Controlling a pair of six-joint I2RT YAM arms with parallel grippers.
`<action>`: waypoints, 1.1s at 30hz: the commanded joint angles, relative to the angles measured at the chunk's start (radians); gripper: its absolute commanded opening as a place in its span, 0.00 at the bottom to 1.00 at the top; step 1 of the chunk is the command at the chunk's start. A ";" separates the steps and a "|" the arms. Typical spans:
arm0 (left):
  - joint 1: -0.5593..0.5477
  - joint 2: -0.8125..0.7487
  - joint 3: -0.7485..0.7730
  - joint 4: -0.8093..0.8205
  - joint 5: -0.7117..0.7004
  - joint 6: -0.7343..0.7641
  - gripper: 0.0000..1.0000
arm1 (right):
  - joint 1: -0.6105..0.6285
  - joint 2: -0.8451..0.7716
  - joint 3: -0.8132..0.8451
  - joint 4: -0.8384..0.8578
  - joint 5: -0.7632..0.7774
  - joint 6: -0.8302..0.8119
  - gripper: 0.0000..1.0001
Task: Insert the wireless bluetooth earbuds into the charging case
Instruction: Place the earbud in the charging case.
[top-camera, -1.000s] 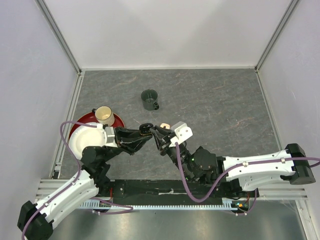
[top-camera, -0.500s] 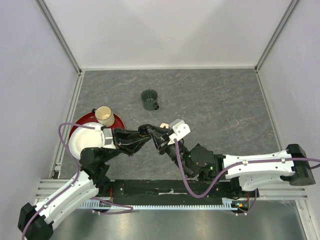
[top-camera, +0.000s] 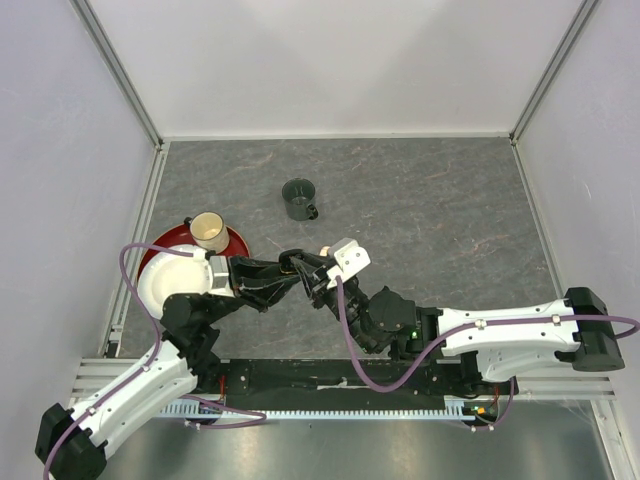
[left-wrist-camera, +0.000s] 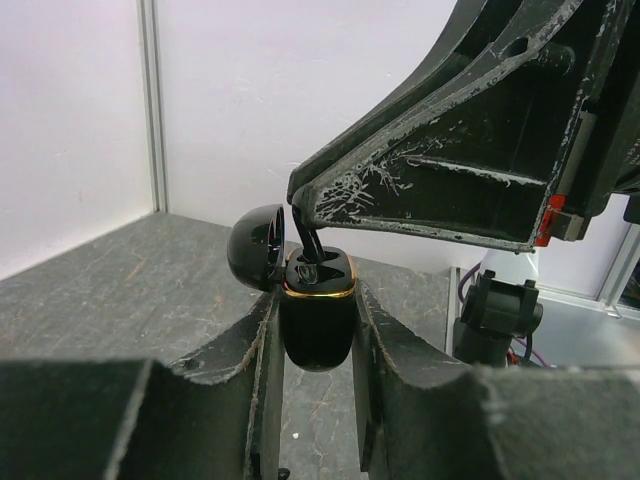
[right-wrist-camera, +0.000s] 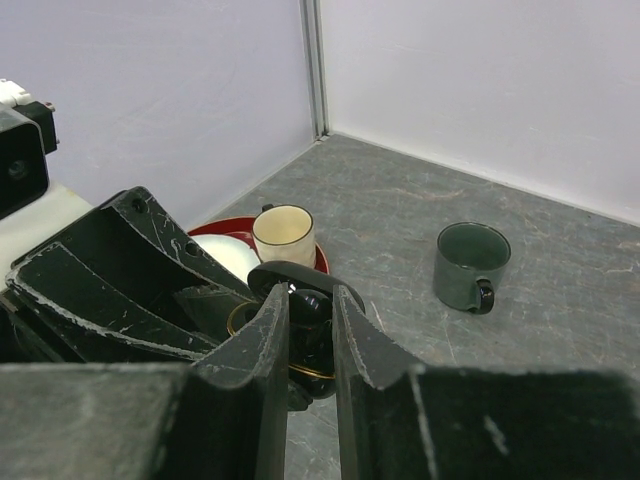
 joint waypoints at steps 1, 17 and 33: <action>-0.003 -0.004 0.032 0.026 0.012 -0.005 0.02 | -0.006 -0.002 0.027 0.031 0.007 -0.006 0.00; -0.003 0.000 0.035 0.026 -0.004 0.001 0.02 | -0.009 -0.052 0.007 -0.044 -0.051 -0.047 0.00; -0.003 -0.009 0.038 0.028 0.001 -0.005 0.02 | -0.015 -0.019 0.004 -0.055 -0.042 -0.047 0.00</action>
